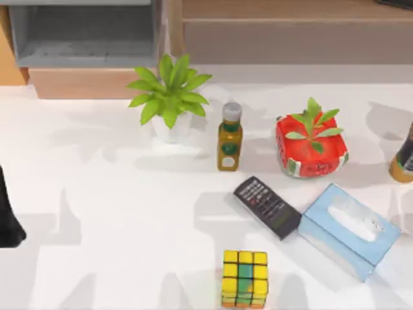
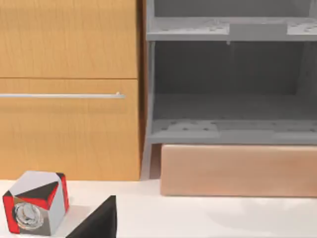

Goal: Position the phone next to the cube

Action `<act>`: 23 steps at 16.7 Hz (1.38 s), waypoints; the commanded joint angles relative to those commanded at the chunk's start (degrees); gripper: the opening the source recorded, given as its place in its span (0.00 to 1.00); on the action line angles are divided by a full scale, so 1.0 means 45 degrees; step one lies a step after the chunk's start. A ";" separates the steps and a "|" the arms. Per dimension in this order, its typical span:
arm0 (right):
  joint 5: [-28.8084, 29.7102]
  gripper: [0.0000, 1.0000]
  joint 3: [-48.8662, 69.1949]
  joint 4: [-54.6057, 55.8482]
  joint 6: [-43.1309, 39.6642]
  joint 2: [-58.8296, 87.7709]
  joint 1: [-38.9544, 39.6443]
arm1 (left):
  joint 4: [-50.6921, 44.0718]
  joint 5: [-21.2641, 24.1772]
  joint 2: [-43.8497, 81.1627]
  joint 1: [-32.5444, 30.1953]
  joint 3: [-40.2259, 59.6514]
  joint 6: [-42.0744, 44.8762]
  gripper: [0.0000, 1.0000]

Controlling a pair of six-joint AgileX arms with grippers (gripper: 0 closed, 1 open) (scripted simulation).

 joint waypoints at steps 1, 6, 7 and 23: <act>0.0000 1.00 0.0000 0.0000 0.0000 0.0000 0.0000 | 0.0000 0.0000 0.0000 0.0000 0.0000 0.0000 1.00; 0.0000 1.00 0.0000 0.0000 0.0000 0.0000 0.0000 | -0.0831 -0.0016 0.1357 0.0350 0.1228 0.0615 1.00; 0.0000 1.00 0.0000 0.0000 0.0000 0.0000 0.0000 | -0.1224 -0.0016 0.2036 0.0505 0.1792 0.0896 1.00; 0.0000 1.00 0.0000 0.0000 0.0000 0.0000 0.0000 | -1.0294 0.0030 2.1462 0.3869 1.3306 0.6796 1.00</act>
